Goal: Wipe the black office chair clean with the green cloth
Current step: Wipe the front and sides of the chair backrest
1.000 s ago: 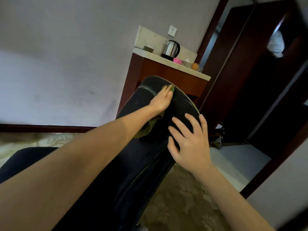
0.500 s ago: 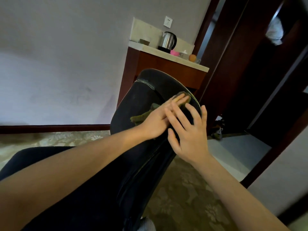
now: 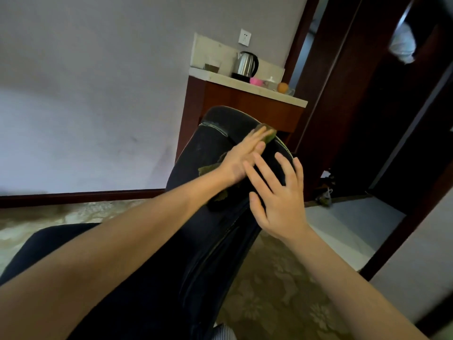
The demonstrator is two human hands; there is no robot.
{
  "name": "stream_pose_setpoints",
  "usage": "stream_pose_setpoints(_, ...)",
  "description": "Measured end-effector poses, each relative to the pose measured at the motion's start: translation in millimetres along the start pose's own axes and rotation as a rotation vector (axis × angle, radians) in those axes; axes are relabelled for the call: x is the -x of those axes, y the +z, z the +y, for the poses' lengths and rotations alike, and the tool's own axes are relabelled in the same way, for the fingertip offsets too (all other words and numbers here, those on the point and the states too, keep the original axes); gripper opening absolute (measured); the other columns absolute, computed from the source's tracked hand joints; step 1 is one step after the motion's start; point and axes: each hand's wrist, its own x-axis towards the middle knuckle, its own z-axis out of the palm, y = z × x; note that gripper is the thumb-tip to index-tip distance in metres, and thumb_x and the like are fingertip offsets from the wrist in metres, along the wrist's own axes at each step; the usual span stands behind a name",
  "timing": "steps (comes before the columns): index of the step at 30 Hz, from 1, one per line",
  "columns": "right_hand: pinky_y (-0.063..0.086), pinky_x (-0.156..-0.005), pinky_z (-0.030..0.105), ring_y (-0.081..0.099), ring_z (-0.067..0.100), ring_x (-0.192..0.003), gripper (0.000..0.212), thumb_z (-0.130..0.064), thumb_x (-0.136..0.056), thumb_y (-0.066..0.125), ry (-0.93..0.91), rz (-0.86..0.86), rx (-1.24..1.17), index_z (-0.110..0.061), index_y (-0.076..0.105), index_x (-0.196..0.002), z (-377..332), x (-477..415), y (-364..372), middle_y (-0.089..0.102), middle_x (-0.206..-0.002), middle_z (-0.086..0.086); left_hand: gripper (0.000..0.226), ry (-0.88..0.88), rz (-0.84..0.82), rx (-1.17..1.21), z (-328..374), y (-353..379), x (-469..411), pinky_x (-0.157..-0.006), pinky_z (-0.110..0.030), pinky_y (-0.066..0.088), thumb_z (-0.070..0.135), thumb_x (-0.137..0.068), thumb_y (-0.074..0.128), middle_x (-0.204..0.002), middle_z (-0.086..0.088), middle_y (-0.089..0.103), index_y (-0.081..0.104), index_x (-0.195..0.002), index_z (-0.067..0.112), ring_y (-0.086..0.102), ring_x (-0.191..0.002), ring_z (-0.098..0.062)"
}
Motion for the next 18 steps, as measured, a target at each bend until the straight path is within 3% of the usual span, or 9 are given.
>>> stream_pose_setpoints(4, 0.013, -0.113, 0.049, 0.032, 0.037, -0.130, 0.043, -0.035, -0.099, 0.024, 0.015, 0.027, -0.022, -0.018, 0.041, -0.135, -1.8, -1.1, 1.5, 0.050, -0.136, 0.011, 0.042, -0.004, -0.066, 0.105, 12.0, 8.4, 37.8, -0.115, -0.041, 0.022, -0.001, -0.094, 0.041, -0.145, -0.019, 0.035, 0.037, -0.136, -0.004, 0.028, -0.137, -0.034)
stream_pose_setpoints(8, 0.013, -0.112, 0.052, 0.028, 0.036, -0.134, 0.044, -0.035, -0.099, 0.021, -0.009, 0.044, -0.057, -0.021, 0.036, -0.139, -2.7, 0.7, -1.5, 0.039, -0.143, 0.009, 0.056, 0.142, -0.126, 0.225, 27.4, 21.3, 71.9, -0.117, -0.040, 0.018, 0.008, -0.092, 0.039, -0.147, 0.002, 0.024, 0.020, -0.138, 0.034, 0.021, -0.141, -0.018)
stream_pose_setpoints(10, 0.012, -0.113, 0.050, 0.028, 0.036, -0.133, 0.042, -0.033, -0.101, 0.021, -0.022, 0.047, -0.051, -0.020, 0.035, -0.138, -3.7, 0.4, -3.6, 0.036, -0.142, 0.009, 0.061, 0.229, -0.089, 0.108, 25.8, 21.5, 76.2, -0.117, -0.043, 0.019, 0.008, -0.094, 0.038, -0.147, 0.005, 0.023, 0.016, -0.141, 0.039, 0.021, -0.142, -0.019)
stream_pose_setpoints(12, 0.009, -0.114, 0.048, 0.027, 0.036, -0.134, 0.042, -0.031, -0.101, 0.021, -0.020, 0.034, -0.029, -0.019, 0.035, -0.138, -3.5, 0.7, -5.0, 0.034, -0.142, 0.008, 0.055, 0.281, -0.087, -0.003, 20.9, 18.3, 73.9, -0.116, -0.043, 0.019, 0.013, -0.093, 0.036, -0.148, 0.001, 0.023, 0.014, -0.142, 0.026, 0.021, -0.141, -0.019)
stream_pose_setpoints(14, 0.008, -0.114, 0.047, 0.025, 0.035, -0.135, 0.042, -0.032, -0.100, 0.022, -0.012, -0.001, -0.003, -0.020, 0.034, -0.139, -1.9, 2.5, -5.4, 0.033, -0.143, 0.008, 0.050, 0.271, -0.102, 0.021, 17.3, 14.8, 66.9, -0.116, -0.035, 0.022, 0.009, -0.095, 0.033, -0.147, -0.002, 0.023, 0.016, -0.142, 0.016, 0.023, -0.140, -0.014)
stream_pose_setpoints(16, 0.009, -0.114, 0.047, 0.025, 0.034, -0.136, 0.043, -0.034, -0.101, 0.023, -0.023, -0.035, 0.036, -0.021, 0.035, -0.139, -0.6, 5.2, -8.1, 0.035, -0.144, 0.007, 0.047, 0.151, -0.060, 0.147, 17.8, 10.4, 56.8, -0.108, -0.019, 0.030, -0.004, -0.098, 0.025, -0.147, -0.005, 0.023, 0.016, -0.143, 0.005, 0.030, -0.134, -0.005)
stream_pose_setpoints(18, 0.011, -0.114, 0.046, 0.028, 0.032, -0.135, 0.043, -0.034, -0.100, 0.025, -0.037, -0.071, 0.088, -0.020, 0.040, -0.138, -0.8, 7.3, -13.0, 0.041, -0.144, 0.007, 0.045, 0.068, 0.064, 0.014, 13.1, 2.0, 40.2, -0.106, -0.018, 0.032, -0.004, -0.099, 0.026, -0.147, -0.009, 0.027, 0.020, -0.143, 0.000, 0.032, -0.134, -0.010)
